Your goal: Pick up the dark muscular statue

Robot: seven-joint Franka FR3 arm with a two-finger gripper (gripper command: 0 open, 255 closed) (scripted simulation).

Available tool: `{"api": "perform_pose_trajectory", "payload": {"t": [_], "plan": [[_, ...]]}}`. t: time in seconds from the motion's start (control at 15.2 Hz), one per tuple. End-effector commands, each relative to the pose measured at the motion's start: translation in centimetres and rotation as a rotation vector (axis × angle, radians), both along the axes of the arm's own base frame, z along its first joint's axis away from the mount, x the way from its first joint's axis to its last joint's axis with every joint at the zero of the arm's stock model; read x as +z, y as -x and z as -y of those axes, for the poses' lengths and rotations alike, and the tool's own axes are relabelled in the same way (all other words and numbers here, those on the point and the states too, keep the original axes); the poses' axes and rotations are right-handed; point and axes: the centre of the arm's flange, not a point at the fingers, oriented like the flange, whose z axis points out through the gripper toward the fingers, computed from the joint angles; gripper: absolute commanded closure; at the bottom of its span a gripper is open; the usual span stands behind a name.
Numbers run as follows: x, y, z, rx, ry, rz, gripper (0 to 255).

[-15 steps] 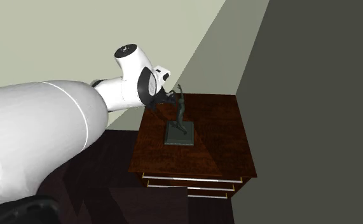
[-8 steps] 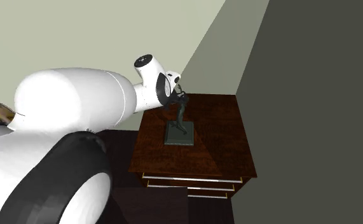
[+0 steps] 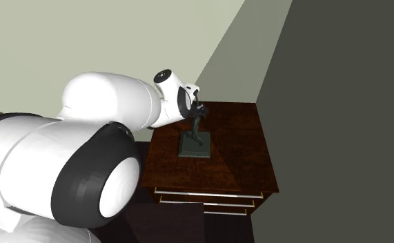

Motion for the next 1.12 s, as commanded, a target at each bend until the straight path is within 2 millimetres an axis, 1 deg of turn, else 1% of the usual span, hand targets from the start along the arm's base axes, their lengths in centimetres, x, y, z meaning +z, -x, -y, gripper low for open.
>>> {"api": "perform_pose_trajectory", "payload": {"t": [0.0, 0.13, 0.2, 0.79, 1.06], "plan": [[-1.1, 0.0, 0.0, 0.0, 0.0, 0.0, 0], [-1.4, 0.0, 0.0, 0.0, 0.0, 0.0, 0], [-1.4, 0.0, 0.0, 0.0, 0.0, 0.0, 255], [-1.4, 0.0, 0.0, 0.0, 0.0, 0.0, 255], [0.7, 0.0, 0.0, 0.0, 0.0, 0.0, 255]]}}
